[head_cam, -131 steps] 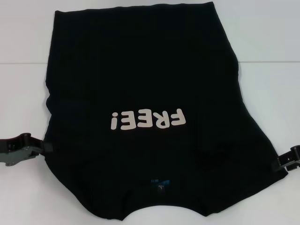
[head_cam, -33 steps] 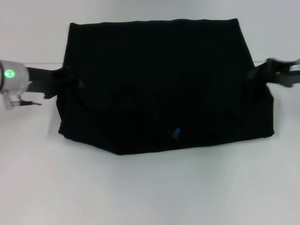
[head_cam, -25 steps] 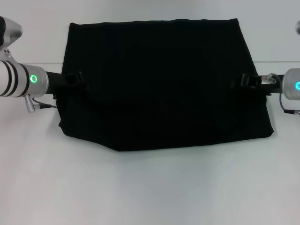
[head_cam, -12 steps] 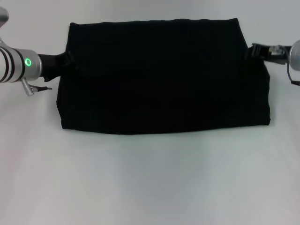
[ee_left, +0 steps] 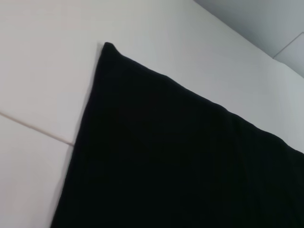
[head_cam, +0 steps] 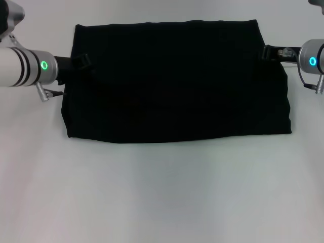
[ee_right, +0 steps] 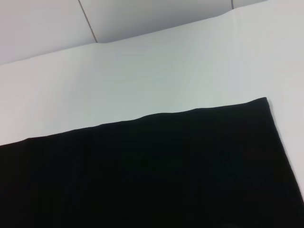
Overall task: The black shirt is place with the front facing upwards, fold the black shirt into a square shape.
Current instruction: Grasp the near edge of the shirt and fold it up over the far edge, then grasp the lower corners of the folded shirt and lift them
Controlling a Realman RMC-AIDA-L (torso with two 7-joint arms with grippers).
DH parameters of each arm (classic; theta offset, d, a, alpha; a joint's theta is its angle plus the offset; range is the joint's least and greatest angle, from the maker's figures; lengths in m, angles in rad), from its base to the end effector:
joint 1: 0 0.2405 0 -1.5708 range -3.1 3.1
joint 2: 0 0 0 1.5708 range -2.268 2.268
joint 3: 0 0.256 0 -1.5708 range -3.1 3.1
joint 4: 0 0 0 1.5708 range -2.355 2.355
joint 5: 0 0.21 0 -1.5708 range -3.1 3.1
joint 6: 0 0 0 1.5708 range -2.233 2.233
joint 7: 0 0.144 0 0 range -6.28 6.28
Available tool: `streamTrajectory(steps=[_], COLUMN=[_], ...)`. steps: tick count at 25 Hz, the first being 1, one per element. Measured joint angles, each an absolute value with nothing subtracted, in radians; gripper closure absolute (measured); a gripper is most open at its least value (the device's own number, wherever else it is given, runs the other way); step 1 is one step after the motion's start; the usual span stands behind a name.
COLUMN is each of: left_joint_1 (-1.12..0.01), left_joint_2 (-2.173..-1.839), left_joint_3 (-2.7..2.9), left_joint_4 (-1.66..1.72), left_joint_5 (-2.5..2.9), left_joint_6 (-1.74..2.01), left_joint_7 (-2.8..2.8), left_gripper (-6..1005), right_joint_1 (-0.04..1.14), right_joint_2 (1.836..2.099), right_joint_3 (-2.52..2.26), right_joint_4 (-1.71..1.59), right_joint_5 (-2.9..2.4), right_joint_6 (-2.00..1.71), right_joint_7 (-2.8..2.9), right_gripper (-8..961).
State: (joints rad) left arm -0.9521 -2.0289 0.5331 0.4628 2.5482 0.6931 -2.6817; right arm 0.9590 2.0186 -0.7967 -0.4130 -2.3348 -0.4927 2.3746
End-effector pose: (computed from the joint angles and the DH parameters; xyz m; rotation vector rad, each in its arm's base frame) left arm -0.2429 0.4833 0.0197 -1.6798 -1.6599 -0.4944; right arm 0.2273 0.4984 0.0142 -1.8502 1.2442 0.3672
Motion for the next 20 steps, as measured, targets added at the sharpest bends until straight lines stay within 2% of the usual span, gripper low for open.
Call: streamTrajectory(steps=[4, 10, 14, 17, 20], left_joint_1=[-0.958, -0.969, -0.960, -0.914, -0.826], left_joint_2=[-2.029, -2.015, -1.994, -1.986, -1.995], left_joint_3=[0.559, 0.637, 0.698, 0.691, 0.680], left_joint_4=[0.463, 0.455, 0.478, 0.563, 0.700], left_joint_5=[2.547, 2.551, 2.557, 2.542, 2.483], left_joint_6=[0.694, 0.718, 0.805, 0.906, 1.008], left_joint_7=[-2.679, -2.676, -2.673, -2.678, -2.676], left_gripper=[994, 984, 816, 725, 651], right_joint_1=[0.959, 0.964, 0.951, 0.914, 0.858], right_joint_2=[2.017, 1.996, 1.973, 1.949, 1.941], right_joint_3=[-0.800, -0.863, -0.868, -0.845, -0.793], right_joint_4=[-0.416, -0.413, -0.429, -0.492, -0.599], right_joint_5=[-2.334, -2.355, -2.401, -2.389, -2.352], right_joint_6=[-0.505, -0.559, -0.619, -0.718, -0.846], right_joint_7=[2.375, 2.391, 2.445, 2.463, 2.465], right_gripper=[885, 880, 877, 767, 657])
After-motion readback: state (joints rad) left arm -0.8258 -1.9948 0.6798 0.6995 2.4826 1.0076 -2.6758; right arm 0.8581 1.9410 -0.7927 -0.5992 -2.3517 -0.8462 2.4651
